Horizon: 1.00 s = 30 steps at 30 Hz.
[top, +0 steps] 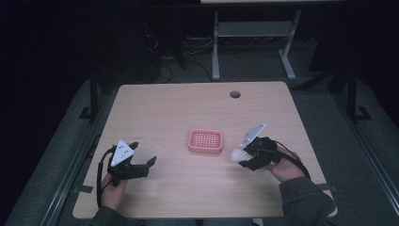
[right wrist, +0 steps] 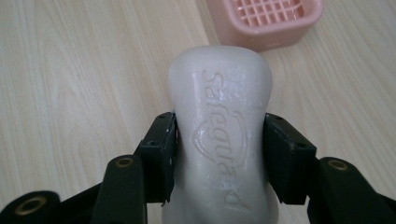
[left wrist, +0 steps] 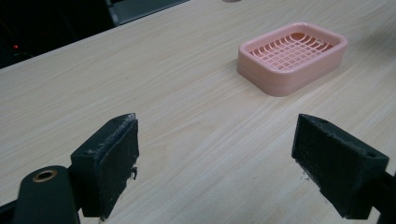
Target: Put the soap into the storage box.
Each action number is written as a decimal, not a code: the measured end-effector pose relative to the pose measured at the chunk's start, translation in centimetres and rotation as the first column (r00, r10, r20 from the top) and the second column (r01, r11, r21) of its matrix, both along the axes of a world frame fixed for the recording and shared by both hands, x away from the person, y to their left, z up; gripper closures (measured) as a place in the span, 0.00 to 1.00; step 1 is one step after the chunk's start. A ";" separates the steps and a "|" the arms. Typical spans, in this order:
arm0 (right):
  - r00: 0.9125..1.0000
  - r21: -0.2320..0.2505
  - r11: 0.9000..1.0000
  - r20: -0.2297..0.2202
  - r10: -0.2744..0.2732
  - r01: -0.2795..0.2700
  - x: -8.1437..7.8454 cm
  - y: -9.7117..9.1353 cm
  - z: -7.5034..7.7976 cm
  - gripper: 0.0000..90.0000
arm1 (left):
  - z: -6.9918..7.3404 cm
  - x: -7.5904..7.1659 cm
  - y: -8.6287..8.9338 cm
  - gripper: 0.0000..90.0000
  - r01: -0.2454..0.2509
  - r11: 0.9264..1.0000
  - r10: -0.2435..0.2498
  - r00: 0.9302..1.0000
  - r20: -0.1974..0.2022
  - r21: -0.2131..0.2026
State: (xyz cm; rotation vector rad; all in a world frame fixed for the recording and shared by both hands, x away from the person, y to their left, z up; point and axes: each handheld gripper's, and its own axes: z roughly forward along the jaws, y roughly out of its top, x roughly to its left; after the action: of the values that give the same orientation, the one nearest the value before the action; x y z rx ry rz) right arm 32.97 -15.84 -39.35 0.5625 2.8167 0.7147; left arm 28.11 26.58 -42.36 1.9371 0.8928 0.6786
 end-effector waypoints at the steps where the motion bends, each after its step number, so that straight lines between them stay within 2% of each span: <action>1: 1.000 -0.004 1.000 0.006 0.008 -0.008 0.2 0.2 0.2 0.54 | 0.0 0.0 0.0 0.16 0.000 1.000 0.000 1.000 0.000 -0.001; 6: 1.000 0.009 1.000 0.010 0.017 -0.017 1.1 1.0 0.9 0.54 | 0.1 0.0 0.1 0.16 -0.003 1.000 0.003 1.000 0.001 -0.002; 12: 0.999 -0.003 0.999 0.006 0.033 -0.033 2.0 2.2 1.2 0.54 | 0.1 0.0 0.2 0.16 -0.006 1.000 0.006 1.000 0.002 -0.002; 21: 0.998 0.004 0.998 -0.005 0.065 -0.065 3.4 3.7 1.5 0.54 | 0.1 0.0 0.2 0.16 -0.010 1.000 0.010 1.000 0.005 -0.007; 23: 0.998 0.018 0.997 -0.010 0.069 -0.069 3.7 3.9 1.5 0.54 | 0.1 0.0 0.3 0.16 -0.011 1.000 0.011 1.000 0.007 -0.008; 30: 0.997 0.007 0.997 -0.020 0.076 -0.076 4.6 4.6 1.4 0.54 | 0.2 0.0 0.3 0.16 -0.013 1.000 0.013 1.000 0.008 -0.007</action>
State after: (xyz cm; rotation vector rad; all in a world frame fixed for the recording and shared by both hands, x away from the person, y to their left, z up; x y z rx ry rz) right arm 37.59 -11.21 -37.98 0.4677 2.8692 0.7358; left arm 28.12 26.87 -42.20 1.9225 0.9026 0.6889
